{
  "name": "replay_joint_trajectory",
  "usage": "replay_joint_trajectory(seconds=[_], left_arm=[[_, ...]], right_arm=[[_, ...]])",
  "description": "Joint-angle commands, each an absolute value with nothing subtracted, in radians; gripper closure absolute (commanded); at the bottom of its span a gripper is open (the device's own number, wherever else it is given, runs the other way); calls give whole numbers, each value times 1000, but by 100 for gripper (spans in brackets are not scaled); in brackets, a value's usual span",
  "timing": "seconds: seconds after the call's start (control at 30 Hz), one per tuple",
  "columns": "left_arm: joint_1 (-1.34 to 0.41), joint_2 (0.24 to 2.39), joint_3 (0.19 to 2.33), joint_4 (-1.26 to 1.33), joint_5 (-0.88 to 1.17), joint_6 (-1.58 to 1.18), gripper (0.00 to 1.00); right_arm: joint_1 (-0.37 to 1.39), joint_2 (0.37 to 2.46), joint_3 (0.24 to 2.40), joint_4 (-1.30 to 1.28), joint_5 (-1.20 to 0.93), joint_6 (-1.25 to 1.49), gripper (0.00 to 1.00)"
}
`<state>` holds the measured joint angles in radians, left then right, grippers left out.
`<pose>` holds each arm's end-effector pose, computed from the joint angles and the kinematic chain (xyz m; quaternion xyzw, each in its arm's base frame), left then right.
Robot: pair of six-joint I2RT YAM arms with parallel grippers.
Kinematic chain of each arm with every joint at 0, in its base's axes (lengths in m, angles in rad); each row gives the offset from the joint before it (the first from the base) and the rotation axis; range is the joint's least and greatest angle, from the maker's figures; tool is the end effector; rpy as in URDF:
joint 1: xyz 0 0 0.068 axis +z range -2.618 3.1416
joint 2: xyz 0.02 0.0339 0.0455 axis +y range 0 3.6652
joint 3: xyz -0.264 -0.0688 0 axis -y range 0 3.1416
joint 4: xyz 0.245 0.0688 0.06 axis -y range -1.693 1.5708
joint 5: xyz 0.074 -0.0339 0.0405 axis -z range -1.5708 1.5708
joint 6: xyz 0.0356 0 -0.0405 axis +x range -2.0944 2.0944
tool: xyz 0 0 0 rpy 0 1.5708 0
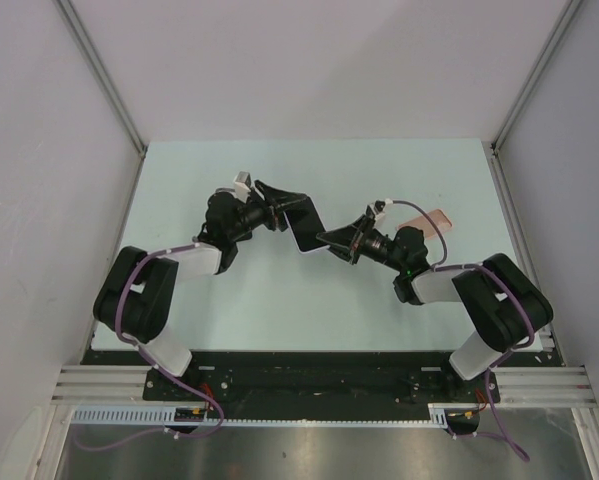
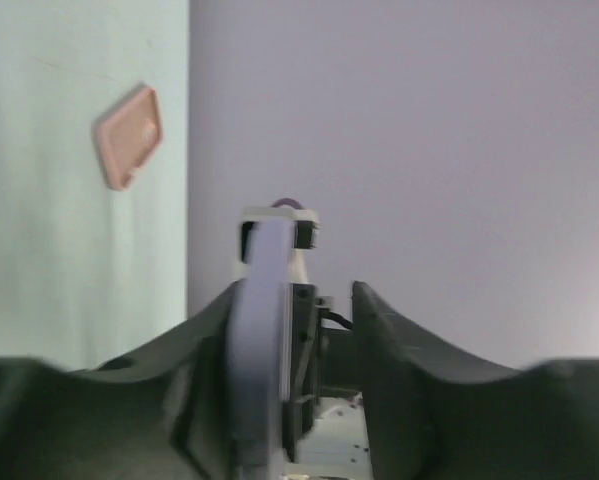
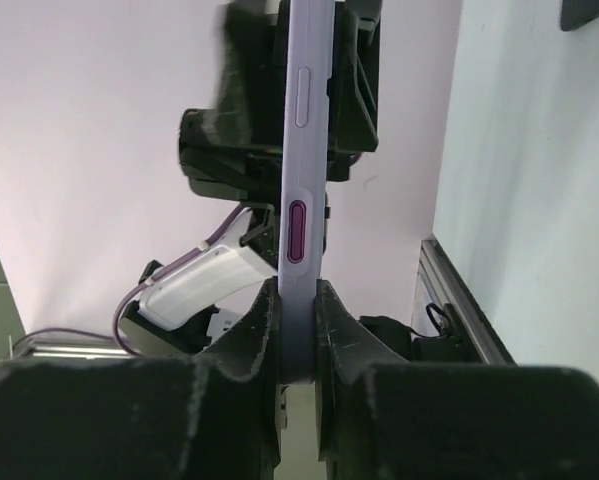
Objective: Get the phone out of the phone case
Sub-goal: Remove the phone case from the phone.
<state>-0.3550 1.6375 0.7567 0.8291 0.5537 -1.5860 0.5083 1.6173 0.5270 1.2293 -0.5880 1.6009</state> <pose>0.3160 -0.1371 0.2208 -0.2491 0.6782 -0.6585 0.2106 0.2536 0.1639 0.2020 0.1395 0.6503 0.7219 0.1910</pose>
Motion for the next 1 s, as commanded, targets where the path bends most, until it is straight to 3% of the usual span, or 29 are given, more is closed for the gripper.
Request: replay_joint_trajectory(seconds=[0.0, 0.03, 0.17, 0.37, 0.47, 0.53, 0.57, 0.63, 0.7, 0.83, 0.97], left_arm=[[-362, 1621, 790, 953, 666, -1640, 37], [-362, 1617, 781, 957, 670, -1641, 33], [-368, 1647, 726, 1098, 683, -1703, 33], [-426, 1729, 712, 1267, 703, -1802, 45], [-449, 1752, 716, 1288, 689, -1818, 68], [-449, 1763, 729, 1308, 686, -1827, 74], [-449, 1767, 735, 1308, 686, -1828, 86], [-449, 1767, 750, 1298, 689, -1825, 100], [-448, 1761, 753, 1299, 683, -1824, 100], [-436, 1741, 755, 1269, 680, -1810, 100], [-430, 1733, 758, 1258, 680, -1804, 100]], right_arm=[[497, 1563, 560, 1167, -557, 1522, 100], [492, 1559, 560, 1167, -560, 1520, 100], [459, 1565, 561, 1170, -560, 1520, 100], [428, 1566, 564, 1175, -557, 1520, 100], [428, 1572, 565, 1174, -563, 1523, 100], [429, 1571, 566, 1166, -568, 1517, 100], [430, 1565, 566, 1152, -569, 1514, 100], [428, 1556, 566, 1138, -575, 1499, 100], [422, 1536, 566, 1114, -592, 1493, 100], [402, 1485, 543, 1085, -621, 1499, 78], [393, 1453, 525, 1092, -629, 1531, 77]])
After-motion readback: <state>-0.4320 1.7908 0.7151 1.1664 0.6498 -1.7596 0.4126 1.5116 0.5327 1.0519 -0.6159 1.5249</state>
